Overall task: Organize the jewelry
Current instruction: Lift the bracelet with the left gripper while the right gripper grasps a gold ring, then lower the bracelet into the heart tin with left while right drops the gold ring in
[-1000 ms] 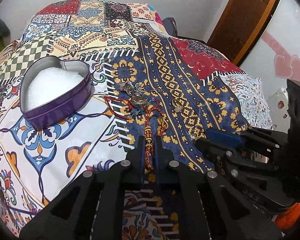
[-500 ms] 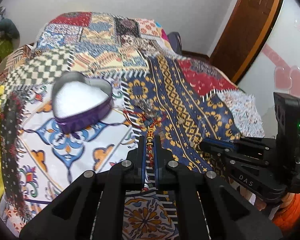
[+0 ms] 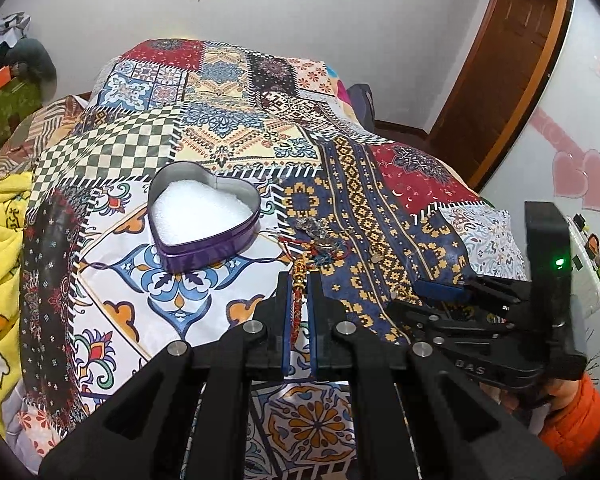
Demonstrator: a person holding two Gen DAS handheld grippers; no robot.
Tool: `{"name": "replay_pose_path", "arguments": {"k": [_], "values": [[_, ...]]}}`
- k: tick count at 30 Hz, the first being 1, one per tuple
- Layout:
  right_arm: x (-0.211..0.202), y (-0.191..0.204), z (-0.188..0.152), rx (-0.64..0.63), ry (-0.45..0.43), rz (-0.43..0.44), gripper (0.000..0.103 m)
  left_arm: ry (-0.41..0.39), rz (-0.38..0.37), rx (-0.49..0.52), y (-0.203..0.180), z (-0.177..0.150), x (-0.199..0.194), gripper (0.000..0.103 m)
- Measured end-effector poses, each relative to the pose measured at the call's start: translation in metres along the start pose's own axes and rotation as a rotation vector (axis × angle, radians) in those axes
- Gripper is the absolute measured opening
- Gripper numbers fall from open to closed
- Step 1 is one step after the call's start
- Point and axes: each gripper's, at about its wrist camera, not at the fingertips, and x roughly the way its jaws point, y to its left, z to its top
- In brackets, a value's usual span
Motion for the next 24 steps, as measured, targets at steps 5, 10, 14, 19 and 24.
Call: {"name": "replay_pose_path", "arguments": {"k": [5,10,14,19,24], "values": [[0.003,-0.008,0.0,0.039,-0.001,0.02,0.017,-0.005,0.002,-0.024,0.006,0.0,0.0,0.005],[-0.001,-0.001,-0.001,0.021,-0.002,0.0,0.016,-0.02,0.005,-0.03,0.008,0.001,-0.005,0.005],[-0.009,0.001,0.007,0.037,-0.016,0.033,0.016,-0.03,0.009,-0.029,0.009,0.001,-0.01,0.005],[-0.029,0.013,0.025,0.011,-0.088,0.055,0.016,-0.064,0.016,-0.026,0.01,0.006,-0.022,0.005],[-0.051,0.032,0.052,-0.027,-0.186,0.087,0.016,-0.116,0.036,-0.025,0.016,0.018,-0.037,0.005]]}}
